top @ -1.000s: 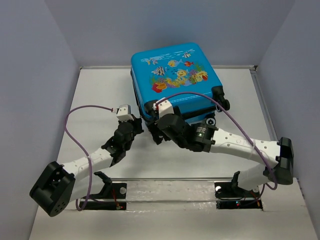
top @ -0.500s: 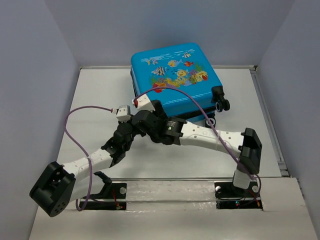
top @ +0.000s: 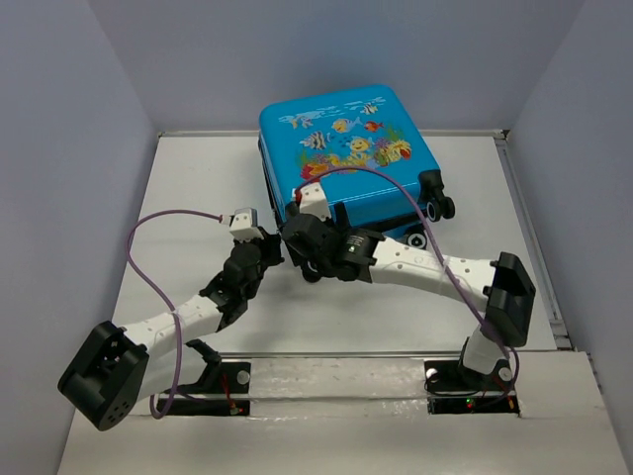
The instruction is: Pack the luggage
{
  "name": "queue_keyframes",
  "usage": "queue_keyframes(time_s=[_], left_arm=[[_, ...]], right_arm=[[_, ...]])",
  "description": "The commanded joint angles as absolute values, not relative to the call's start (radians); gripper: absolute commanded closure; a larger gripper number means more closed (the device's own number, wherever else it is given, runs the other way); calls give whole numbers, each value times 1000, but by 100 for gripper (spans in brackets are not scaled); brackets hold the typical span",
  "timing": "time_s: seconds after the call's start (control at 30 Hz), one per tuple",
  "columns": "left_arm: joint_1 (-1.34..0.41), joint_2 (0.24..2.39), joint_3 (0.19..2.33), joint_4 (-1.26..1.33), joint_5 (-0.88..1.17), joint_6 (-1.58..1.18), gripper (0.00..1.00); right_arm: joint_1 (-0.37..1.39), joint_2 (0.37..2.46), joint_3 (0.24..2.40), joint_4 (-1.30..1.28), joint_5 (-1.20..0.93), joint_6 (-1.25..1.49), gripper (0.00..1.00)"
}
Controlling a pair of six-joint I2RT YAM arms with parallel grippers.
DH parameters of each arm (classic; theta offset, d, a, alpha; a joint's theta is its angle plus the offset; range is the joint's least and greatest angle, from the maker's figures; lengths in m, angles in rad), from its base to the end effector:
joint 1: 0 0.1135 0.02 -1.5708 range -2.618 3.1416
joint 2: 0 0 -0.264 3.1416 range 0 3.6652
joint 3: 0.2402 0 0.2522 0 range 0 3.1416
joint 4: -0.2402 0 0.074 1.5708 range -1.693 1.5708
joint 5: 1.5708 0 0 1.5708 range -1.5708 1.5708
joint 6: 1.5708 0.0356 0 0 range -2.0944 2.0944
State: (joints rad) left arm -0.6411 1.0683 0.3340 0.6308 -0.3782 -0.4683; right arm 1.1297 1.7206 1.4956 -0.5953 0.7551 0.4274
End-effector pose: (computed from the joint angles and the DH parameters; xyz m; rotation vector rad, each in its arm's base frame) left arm 0.1853 -0.1219 0.2142 -0.1428 1.6875 -0.5209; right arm 0.1842 0.3330 0.3053 -0.4157 2.0915 -0.0120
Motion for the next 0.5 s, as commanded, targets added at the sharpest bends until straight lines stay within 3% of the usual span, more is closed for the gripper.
queue_keyframes(time_s=[0.0, 0.07, 0.17, 0.27, 0.47], left_arm=[[-632, 1055, 322, 675, -428, -453, 94], [-632, 1051, 321, 676, -429, -448, 94], [-632, 1052, 322, 676, -431, -446, 94], [-632, 1055, 328, 673, -430, -445, 94], [-632, 1057, 327, 675, -426, -446, 94]], right_arm=[[1117, 1644, 1465, -466, 696, 439, 0], [1108, 1669, 1479, -465, 692, 414, 4], [1108, 1692, 1489, -465, 701, 391, 22], [1098, 1710, 1499, -477, 684, 361, 26], [1089, 1743, 1539, -515, 741, 316, 70]])
